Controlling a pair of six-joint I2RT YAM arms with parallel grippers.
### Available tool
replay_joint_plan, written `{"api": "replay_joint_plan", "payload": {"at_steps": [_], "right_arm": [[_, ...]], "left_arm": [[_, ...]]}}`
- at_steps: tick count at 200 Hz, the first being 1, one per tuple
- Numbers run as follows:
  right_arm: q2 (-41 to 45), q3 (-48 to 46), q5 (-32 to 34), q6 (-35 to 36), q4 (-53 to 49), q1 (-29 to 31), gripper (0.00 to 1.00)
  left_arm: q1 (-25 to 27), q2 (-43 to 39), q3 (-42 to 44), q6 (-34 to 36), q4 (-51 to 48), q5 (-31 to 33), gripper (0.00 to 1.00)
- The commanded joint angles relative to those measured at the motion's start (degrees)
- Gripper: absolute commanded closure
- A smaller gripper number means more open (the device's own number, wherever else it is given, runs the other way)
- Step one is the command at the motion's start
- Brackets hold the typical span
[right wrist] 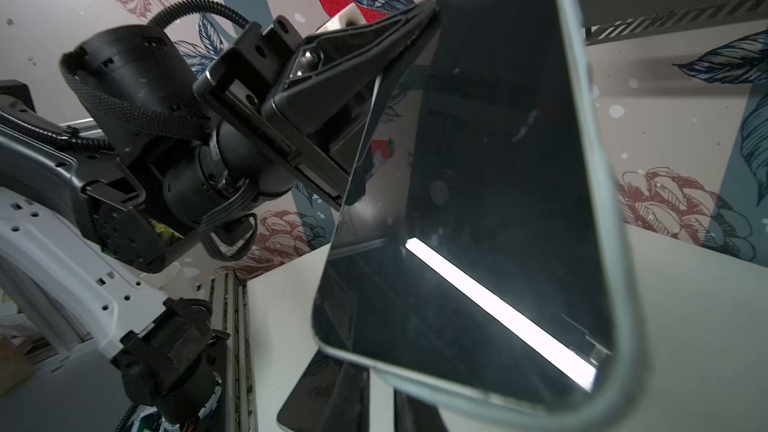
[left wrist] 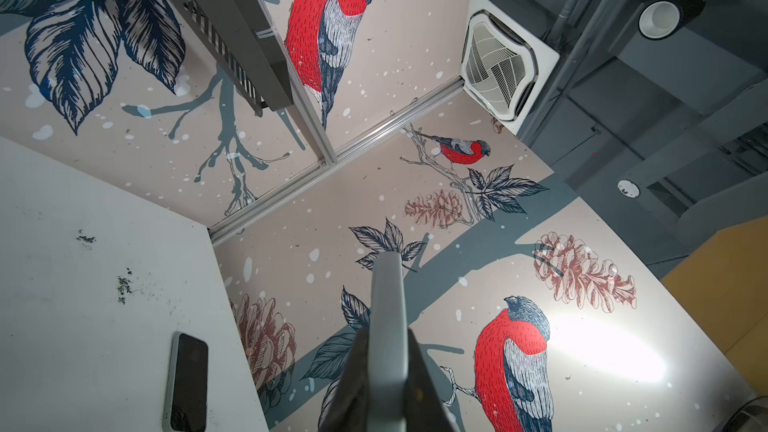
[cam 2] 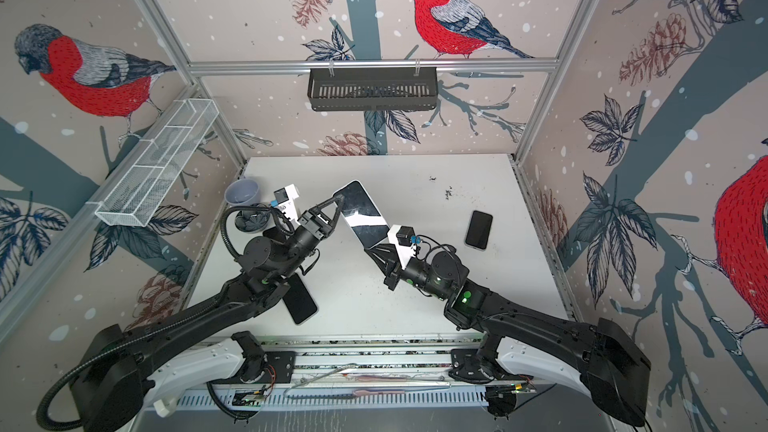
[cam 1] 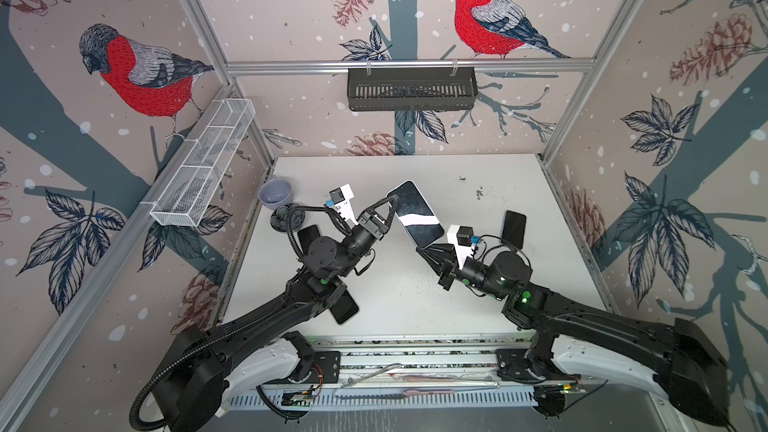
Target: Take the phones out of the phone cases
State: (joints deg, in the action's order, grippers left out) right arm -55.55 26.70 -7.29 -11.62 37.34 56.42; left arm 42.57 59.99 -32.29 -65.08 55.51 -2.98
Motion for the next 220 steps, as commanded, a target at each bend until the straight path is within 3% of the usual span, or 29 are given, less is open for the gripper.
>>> {"api": "replay_joint_plan", "payload": {"at_steps": [1, 12, 54, 91, 171, 220], "right_arm": [[0.4, -0.3, 8.9, 4.6, -2.6, 0.3, 0.76], [1.1, -1.0, 10.4, 4.1, -2.5, 0.3, 0.71], [5.6, -4.6, 12.5, 2.8, -2.1, 0.1, 0.25], [11.1, -6.1, 13.3, 3.1, -6.3, -0.4, 0.02], [14.7, -1.6, 9.6, 8.2, -18.3, -1.8, 0.0], [11.9, 2.8, 4.8, 14.1, -23.6, -2.5, 0.0]], "left_arm": [[0.3, -0.7, -0.1, -0.9, 1.2, -1.9, 1.0], [0.3, -1.0, -0.2, -0.7, 0.6, -1.9, 1.0], [-0.1, -1.7, -1.4, 0.1, -1.7, -2.9, 1.0], [-1.2, -3.5, -4.0, 3.6, -8.1, -5.9, 1.0], [-5.6, -5.7, -19.1, 31.7, -40.8, -17.6, 1.0], [-6.0, -6.2, -24.2, 48.4, -50.4, -23.7, 1.0]]}}
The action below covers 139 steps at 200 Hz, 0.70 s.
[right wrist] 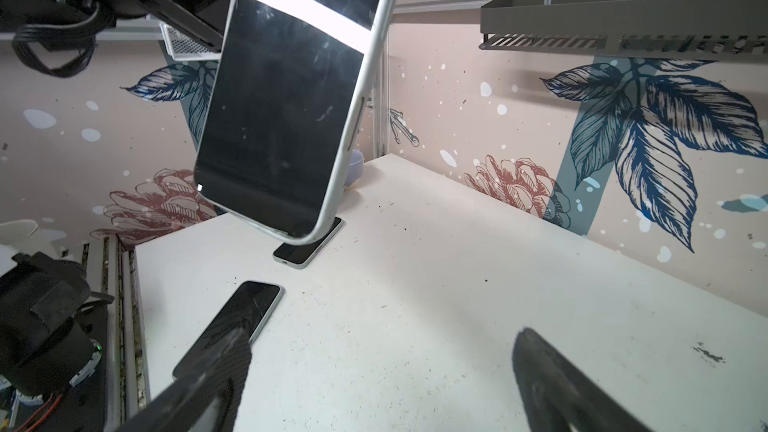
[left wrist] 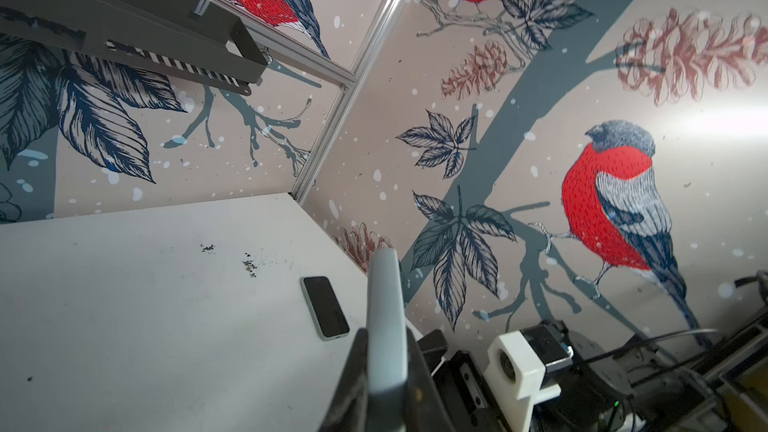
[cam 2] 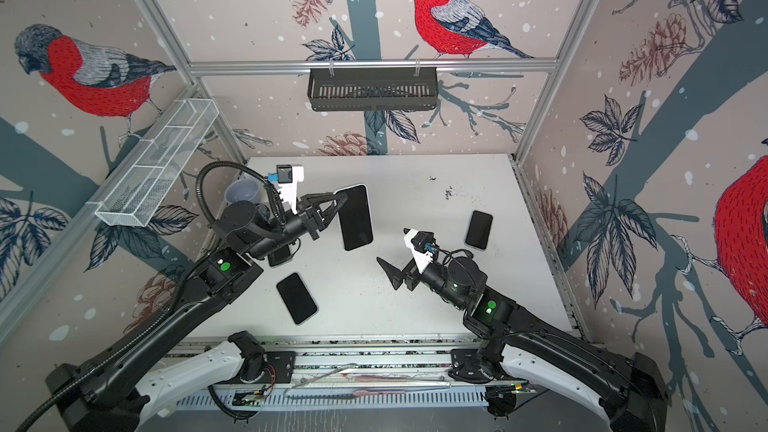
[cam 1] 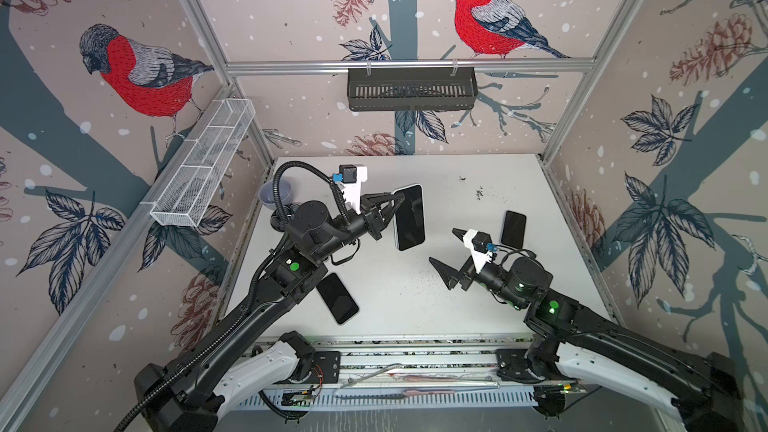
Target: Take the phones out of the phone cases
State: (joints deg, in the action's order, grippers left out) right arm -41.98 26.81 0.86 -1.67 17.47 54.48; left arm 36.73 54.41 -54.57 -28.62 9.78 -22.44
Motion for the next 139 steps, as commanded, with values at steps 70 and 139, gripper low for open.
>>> {"api": "replay_joint_plan", "payload": {"at_steps": [70, 139], "right_arm": [[-9.8, 9.0, -20.3, 9.9, -7.2, -8.1, 0.06], [-8.6, 8.9, -36.4, 13.2, -8.5, -11.1, 0.25]], "left_arm": [[-0.7, -1.2, 0.6, 18.0, 1.3, -13.6, 1.0], [-0.8, -1.9, 3.7, 16.4, 8.6, -18.8, 1.0]]}}
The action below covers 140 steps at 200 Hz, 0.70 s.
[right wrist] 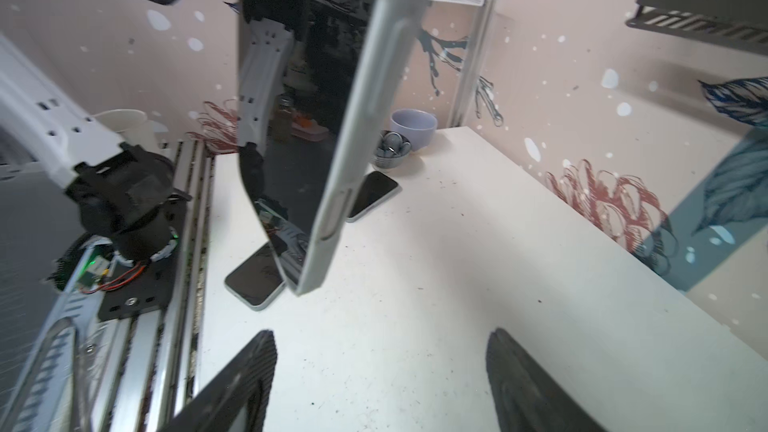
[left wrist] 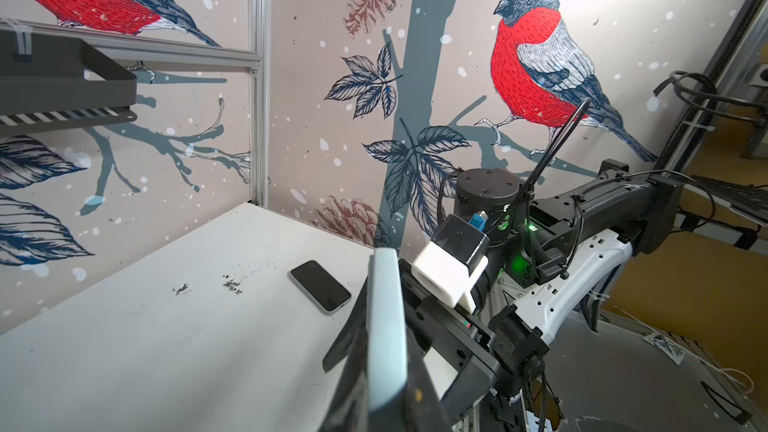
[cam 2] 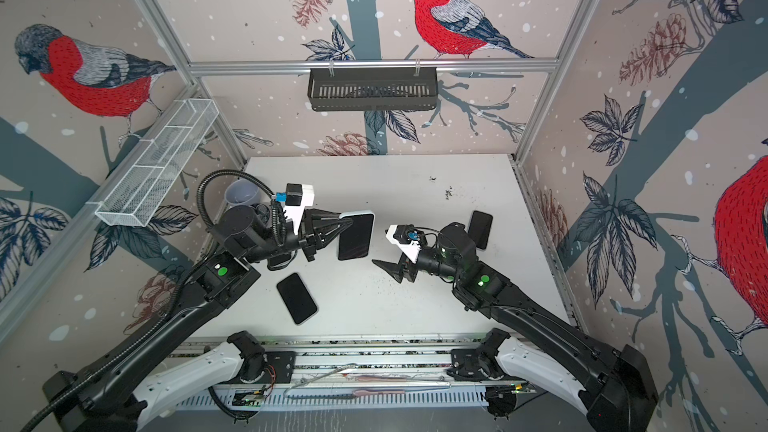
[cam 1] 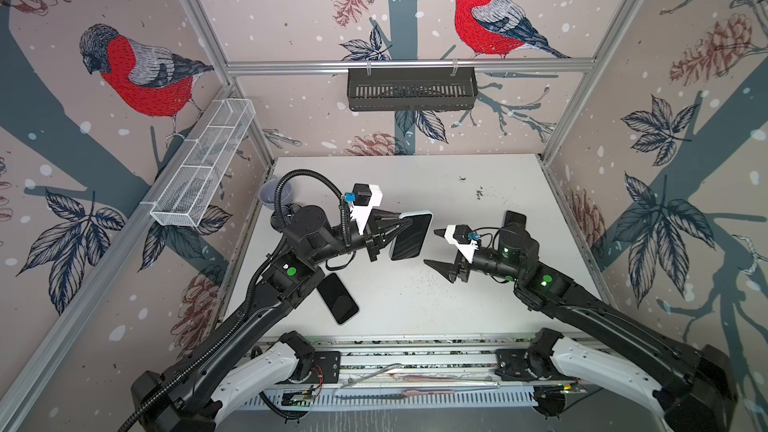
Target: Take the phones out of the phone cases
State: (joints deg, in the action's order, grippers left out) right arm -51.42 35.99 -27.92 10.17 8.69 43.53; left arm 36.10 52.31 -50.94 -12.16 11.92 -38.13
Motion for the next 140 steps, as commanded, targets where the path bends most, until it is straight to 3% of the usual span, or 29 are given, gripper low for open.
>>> {"api": "replay_joint_plan", "payload": {"at_steps": [1, 48, 140], "right_arm": [[0.8, -0.3, -7.7, 1.4, 0.3, -0.1, 0.26], [-0.7, 0.8, -9.7, 1.5, 0.0, 0.1, 0.37], [-4.2, 2.3, -11.1, 1.8, 1.3, 1.3, 0.49]], "left_arm": [[-0.2, 0.2, 0.0, 0.0, 6.4, -3.1, 1.0], [-0.2, 0.5, 0.7, -1.8, 9.5, -4.0, 1.0], [-0.2, 1.2, 2.2, -4.2, 13.3, -5.5, 1.0]]}}
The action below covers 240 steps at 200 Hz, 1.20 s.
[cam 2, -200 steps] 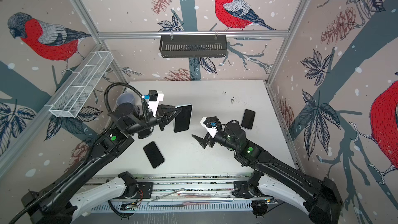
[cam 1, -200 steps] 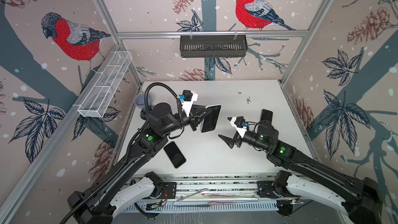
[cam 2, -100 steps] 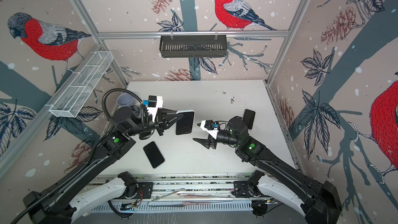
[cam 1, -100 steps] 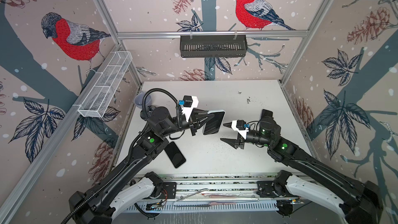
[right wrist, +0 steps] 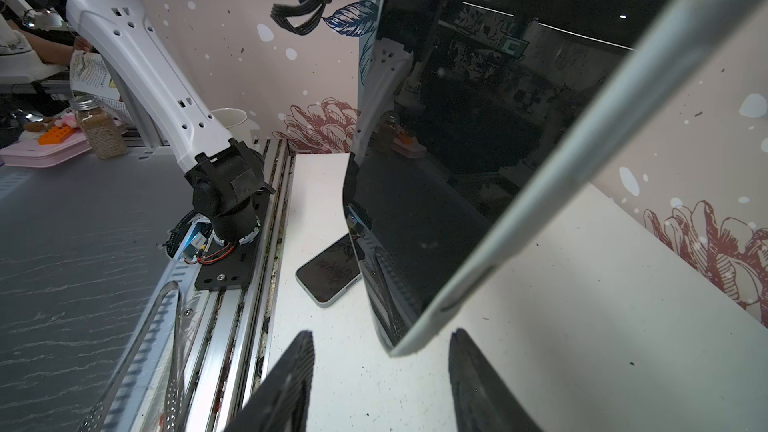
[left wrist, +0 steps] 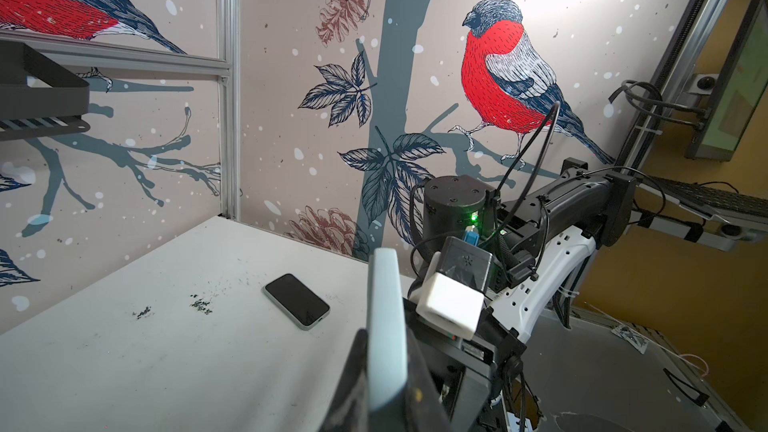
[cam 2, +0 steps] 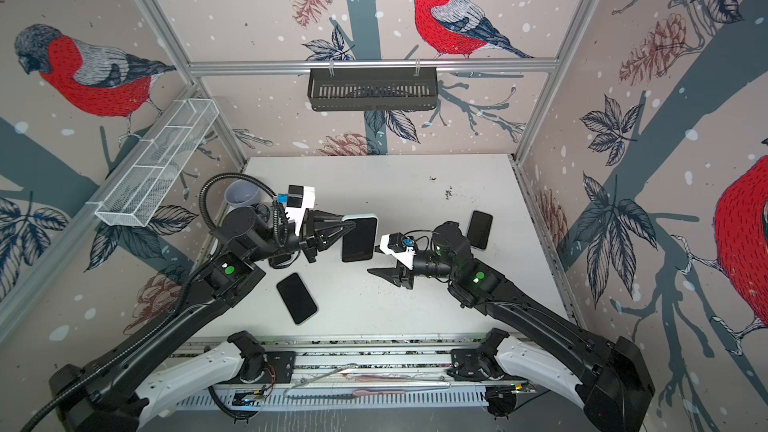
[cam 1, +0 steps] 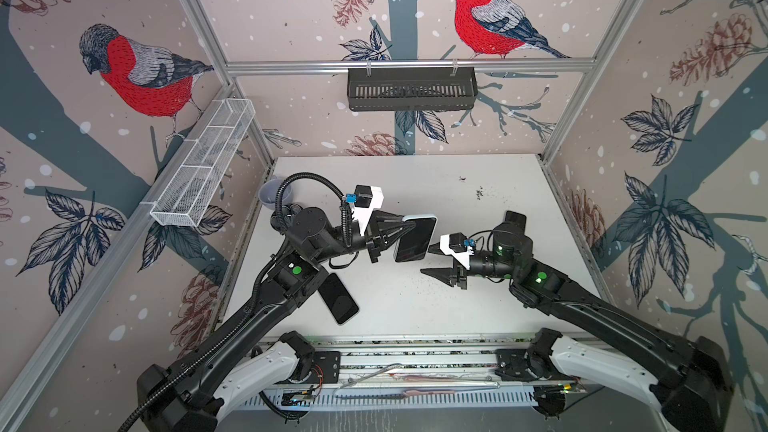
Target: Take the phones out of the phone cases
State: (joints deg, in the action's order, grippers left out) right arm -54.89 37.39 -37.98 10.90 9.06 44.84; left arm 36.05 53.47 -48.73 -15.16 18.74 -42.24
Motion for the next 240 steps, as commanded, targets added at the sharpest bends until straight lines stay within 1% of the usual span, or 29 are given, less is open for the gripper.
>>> {"api": "replay_joint_plan", "payload": {"at_steps": [1, 18, 80, 100, 129, 153, 166, 187, 218, 240], "right_arm": [[-0.7, 0.9, -1.0, 1.1, 0.9, 0.1, 0.49], [-1.0, 1.2, -1.3, 1.1, 0.9, 0.0, 0.52], [-0.6, 1.0, -1.8, 1.5, 1.1, 0.0, 0.56], [-0.4, 1.0, -2.0, 1.7, 1.1, -0.1, 0.6], [-0.8, 1.1, -2.7, 2.1, 1.0, -0.1, 0.72], [-0.9, 1.2, -2.8, 2.9, 0.6, -0.1, 0.85], [-0.7, 1.2, -3.0, 3.2, 0.6, -0.2, 0.89], [-0.7, 1.3, -3.6, 3.9, 0.5, -0.1, 0.92], [-0.7, 1.9, -5.7, 4.7, 1.6, 0.0, 0.93], [0.0, 1.4, -4.9, 7.4, 2.2, 0.9, 0.94]], "left_arm": [[-0.2, 0.1, 0.0, -1.1, 6.5, -1.4, 1.0], [-0.1, 0.1, -0.1, -1.0, 6.3, -1.4, 1.0], [-0.1, 0.3, 0.2, -1.6, 7.1, -1.9, 1.0], [-0.1, 0.6, 0.0, -2.1, 7.3, -2.2, 1.0], [-0.1, 0.8, 0.0, -2.2, 7.4, -2.3, 1.0], [-0.1, 1.0, -0.1, -2.7, 7.4, -2.9, 1.0], [-0.2, 0.9, -0.2, -2.7, 7.2, -3.2, 1.0], [-0.1, 1.0, -0.4, -2.9, 6.8, -3.1, 1.0], [-0.1, 1.6, 0.0, -5.2, 8.5, -4.0, 1.0], [-0.1, 2.4, 0.1, -7.4, 9.2, -4.1, 1.0]]}}
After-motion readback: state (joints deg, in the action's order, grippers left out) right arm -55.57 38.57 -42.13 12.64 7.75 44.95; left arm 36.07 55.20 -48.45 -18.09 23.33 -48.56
